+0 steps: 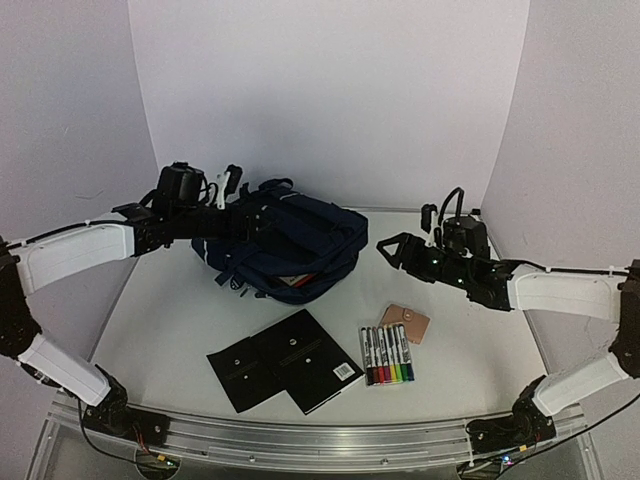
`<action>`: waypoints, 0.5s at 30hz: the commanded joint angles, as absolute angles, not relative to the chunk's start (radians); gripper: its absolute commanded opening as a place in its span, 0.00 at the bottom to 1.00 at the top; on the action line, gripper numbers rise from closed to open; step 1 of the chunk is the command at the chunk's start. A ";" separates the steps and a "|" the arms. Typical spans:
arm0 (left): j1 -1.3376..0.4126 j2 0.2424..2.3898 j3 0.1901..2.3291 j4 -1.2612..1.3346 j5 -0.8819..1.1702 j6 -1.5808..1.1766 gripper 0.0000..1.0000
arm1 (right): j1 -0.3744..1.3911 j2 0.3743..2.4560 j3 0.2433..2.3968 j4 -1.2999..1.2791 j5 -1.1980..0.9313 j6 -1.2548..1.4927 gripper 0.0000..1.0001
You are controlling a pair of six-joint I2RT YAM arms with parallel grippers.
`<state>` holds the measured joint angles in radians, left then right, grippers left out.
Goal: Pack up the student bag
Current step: Adjust the student bag at the center of the board.
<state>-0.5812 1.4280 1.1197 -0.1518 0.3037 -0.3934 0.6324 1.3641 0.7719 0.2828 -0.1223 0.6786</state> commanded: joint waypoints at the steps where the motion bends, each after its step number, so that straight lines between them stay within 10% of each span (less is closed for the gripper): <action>1: -0.514 1.318 0.925 -0.158 0.170 -0.465 0.99 | 0.674 1.444 0.852 0.312 -0.161 0.715 0.77; 15: -0.397 1.301 0.654 0.001 0.179 -0.498 1.00 | 0.730 1.804 1.002 0.635 -0.279 0.990 0.88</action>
